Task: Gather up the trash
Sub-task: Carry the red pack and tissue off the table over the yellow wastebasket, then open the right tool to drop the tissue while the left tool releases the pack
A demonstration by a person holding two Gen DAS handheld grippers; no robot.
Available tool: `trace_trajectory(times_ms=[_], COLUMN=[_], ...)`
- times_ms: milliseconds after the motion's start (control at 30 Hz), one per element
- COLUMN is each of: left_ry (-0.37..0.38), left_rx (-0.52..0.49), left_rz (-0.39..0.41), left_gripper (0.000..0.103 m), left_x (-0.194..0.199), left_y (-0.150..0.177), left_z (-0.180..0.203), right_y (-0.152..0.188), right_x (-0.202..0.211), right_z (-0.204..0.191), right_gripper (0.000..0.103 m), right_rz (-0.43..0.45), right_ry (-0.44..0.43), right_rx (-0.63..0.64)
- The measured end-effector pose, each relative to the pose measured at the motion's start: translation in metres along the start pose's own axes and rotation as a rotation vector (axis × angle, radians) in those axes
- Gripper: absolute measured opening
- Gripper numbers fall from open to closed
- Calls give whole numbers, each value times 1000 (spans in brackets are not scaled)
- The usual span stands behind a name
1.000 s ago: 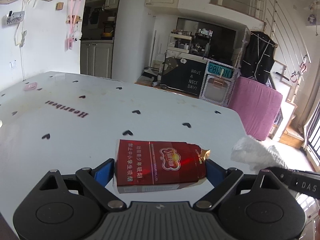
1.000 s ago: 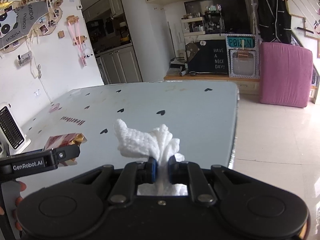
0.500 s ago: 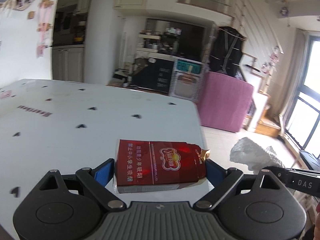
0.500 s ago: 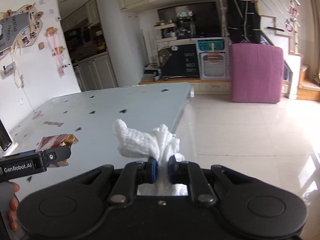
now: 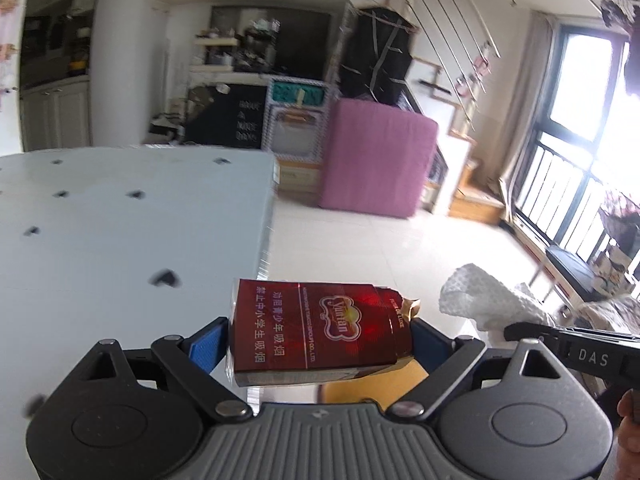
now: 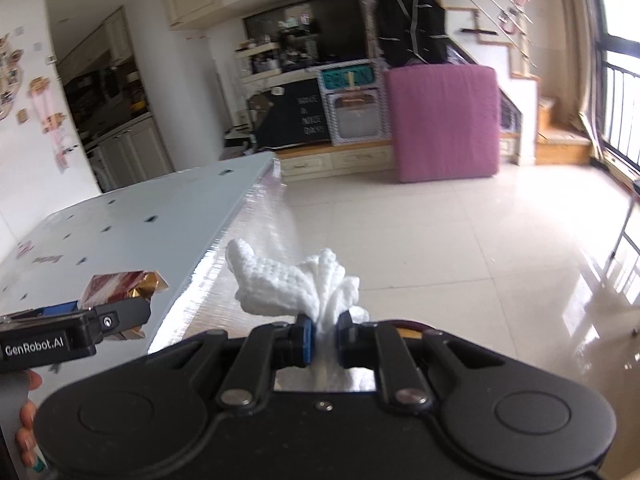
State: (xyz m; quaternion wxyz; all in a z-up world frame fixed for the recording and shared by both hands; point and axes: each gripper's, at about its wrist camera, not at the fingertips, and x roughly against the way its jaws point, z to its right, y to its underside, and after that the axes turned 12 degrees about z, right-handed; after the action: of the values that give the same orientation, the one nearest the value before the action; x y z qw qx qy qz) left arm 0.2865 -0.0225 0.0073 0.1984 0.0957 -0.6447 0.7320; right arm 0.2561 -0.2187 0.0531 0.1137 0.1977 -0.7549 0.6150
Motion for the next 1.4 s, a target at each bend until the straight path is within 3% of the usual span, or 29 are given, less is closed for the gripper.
trace_trajectory(times_ms=[233, 467, 700, 900, 1200, 1400], left_ry=[34, 43, 110, 214, 261, 304], left_rx=[-5, 12, -9, -69, -127, -204], left_rz=[-86, -221, -327, -392, -463, -425], left_gripper=[93, 93, 93, 93, 93, 94], left_x=[-47, -111, -184, -224, -257, -305], left_y=[28, 71, 121, 152, 188, 194], left_z=[32, 50, 73, 94, 91, 106], right_y=[21, 46, 55, 58, 78, 79], right_x=[-19, -55, -88, -115, -192, -209], right_z=[49, 94, 126, 140, 145, 147], right_gripper=[12, 13, 13, 13, 13, 13], right_rz=[-50, -131, -169, -204, -319, -309], right_ry=[48, 75, 90, 82, 40, 38], right_rx=[-47, -112, -160, -169, -202, -213])
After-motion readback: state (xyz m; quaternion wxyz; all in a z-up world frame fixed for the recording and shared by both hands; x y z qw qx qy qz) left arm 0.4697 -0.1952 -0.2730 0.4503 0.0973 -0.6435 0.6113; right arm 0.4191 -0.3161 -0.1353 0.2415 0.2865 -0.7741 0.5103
